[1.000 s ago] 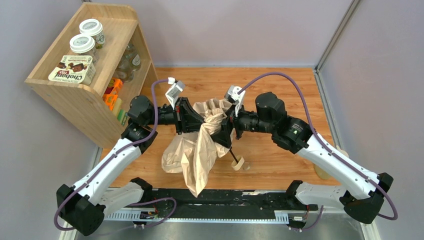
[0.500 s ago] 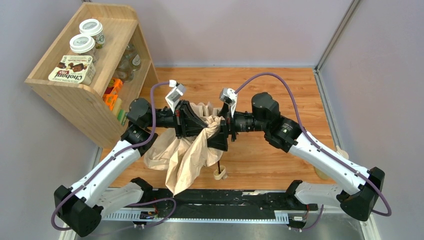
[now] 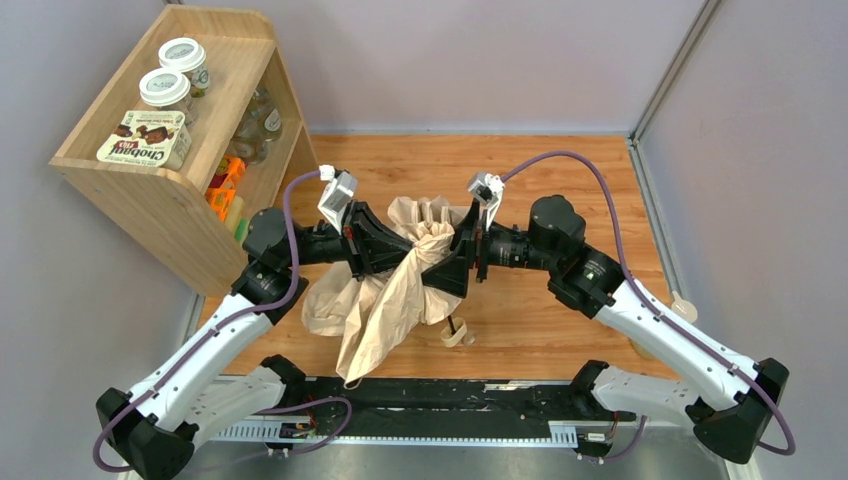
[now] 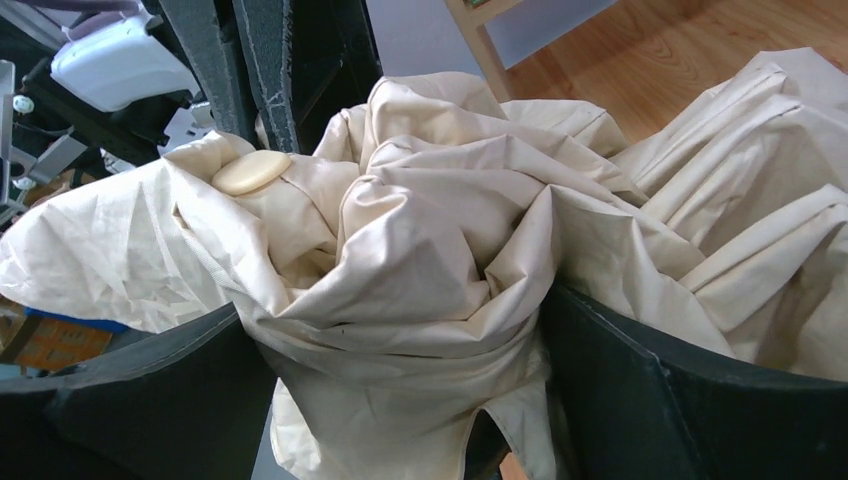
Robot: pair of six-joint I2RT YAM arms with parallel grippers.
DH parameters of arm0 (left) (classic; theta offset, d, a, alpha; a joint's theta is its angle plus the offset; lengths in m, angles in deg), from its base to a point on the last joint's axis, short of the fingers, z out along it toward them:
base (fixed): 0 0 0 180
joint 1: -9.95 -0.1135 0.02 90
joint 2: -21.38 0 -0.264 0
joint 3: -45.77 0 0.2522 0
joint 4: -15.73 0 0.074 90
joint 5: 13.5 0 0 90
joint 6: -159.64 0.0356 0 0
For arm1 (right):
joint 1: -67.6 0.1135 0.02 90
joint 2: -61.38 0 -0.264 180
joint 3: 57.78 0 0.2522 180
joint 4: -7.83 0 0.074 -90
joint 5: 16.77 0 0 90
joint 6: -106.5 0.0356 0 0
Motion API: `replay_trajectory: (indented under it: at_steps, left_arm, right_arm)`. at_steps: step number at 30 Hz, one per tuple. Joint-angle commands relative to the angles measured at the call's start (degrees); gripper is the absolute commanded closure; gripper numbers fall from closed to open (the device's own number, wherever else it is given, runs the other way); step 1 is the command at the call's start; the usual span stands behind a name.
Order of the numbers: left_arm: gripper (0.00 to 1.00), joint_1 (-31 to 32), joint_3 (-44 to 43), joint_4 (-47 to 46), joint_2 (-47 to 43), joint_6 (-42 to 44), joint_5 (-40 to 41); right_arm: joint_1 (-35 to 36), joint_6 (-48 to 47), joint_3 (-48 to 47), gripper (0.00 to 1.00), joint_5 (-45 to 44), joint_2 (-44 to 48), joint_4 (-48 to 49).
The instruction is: Put away the umbrella
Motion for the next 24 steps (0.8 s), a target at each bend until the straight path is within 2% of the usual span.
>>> replay_trajectory:
  at_steps: [1, 7, 10, 12, 19, 20, 23, 24]
  left_arm:
    - [1.00, 1.2, -0.6, -10.9, -1.6, -0.3, 0.4]
    - [1.00, 3.7, -0.6, -14.8, 0.6, -1.3, 0.9]
    - [1.00, 4.7, -0.4, -14.9, 0.9, -0.5, 1.4]
    - [1.00, 4.9, -0.1, -15.0, 1.0, -0.3, 1.6]
    - [1.00, 5.3, -0.3, -16.3, 1.9, -0.3, 1.4]
    - [1.00, 5.7, -0.5, -16.5, 2.4, -0.4, 1.2]
    - [1.00, 6.0, -1.0, -16.7, 3.1, -0.8, 0.7]
    - [1.00, 6.0, -1.1, -16.7, 3.0, -0.9, 0.5]
  right_arm:
    - [-0.5, 5.9, 2.3, 0.00, -2.2, -0.9, 9.0]
    - [0.5, 11.0, 2.8, 0.00, 9.7, -7.7, 24.5]
    - [1.3, 13.0, 5.4, 0.07, 11.0, -7.4, 34.4]
    - [1.7, 13.1, 5.6, 0.19, 11.9, -6.9, 36.2]
    - [2.3, 16.9, 8.9, 0.53, 15.5, -4.6, 45.7]
    - [2.5, 17.3, 8.8, 0.61, 16.0, -4.7, 45.7]
    - [2.5, 17.4, 8.8, 0.99, 16.7, -4.0, 44.5]
    - [2.5, 16.8, 9.0, 1.00, 16.5, -3.3, 43.1]
